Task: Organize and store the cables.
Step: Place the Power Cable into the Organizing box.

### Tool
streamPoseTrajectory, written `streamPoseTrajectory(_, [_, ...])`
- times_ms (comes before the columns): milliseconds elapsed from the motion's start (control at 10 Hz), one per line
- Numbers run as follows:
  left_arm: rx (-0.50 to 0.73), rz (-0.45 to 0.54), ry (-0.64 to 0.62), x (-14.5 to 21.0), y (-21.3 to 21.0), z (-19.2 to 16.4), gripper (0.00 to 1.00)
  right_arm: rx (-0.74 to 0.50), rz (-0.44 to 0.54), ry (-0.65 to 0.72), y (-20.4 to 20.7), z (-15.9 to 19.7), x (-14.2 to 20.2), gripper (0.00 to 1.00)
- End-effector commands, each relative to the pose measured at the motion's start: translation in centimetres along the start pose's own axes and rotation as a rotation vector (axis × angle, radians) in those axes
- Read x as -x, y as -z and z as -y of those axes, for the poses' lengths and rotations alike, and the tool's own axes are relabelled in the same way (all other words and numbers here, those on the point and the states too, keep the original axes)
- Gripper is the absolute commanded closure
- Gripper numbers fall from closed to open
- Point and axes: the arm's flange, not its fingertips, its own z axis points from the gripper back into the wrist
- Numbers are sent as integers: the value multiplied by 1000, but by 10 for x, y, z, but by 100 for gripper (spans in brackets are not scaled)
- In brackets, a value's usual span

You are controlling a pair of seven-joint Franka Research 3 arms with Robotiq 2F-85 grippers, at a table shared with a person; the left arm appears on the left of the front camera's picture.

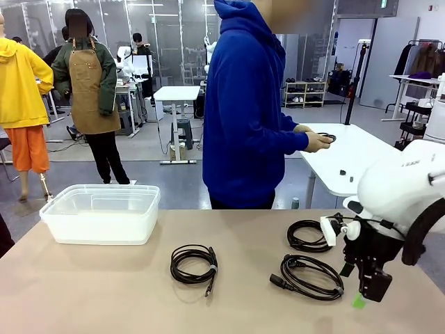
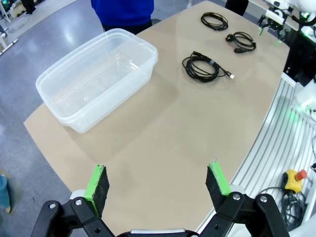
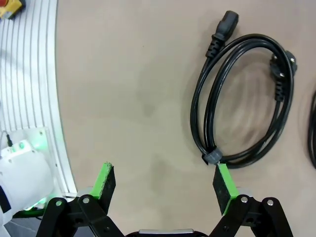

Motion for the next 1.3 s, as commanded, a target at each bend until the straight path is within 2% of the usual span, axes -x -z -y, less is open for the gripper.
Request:
streamPoseTrajectory(0, [18, 12, 16, -2, -3, -2, 0, 20, -16, -91, 17, -7, 2, 0])
streamPoseTrajectory(900, [18, 12, 16, -2, -3, -2, 0, 2, -17, -62, 13, 4, -2, 0])
streamPoseTrajectory(1000, [18, 12, 16, -2, -3, -2, 0, 59, -71, -138, 14, 7, -9, 0])
streamPoseTrajectory(1200, [18, 12, 16, -2, -3, -2, 0, 80, -107, -281, 11, 8, -9, 0])
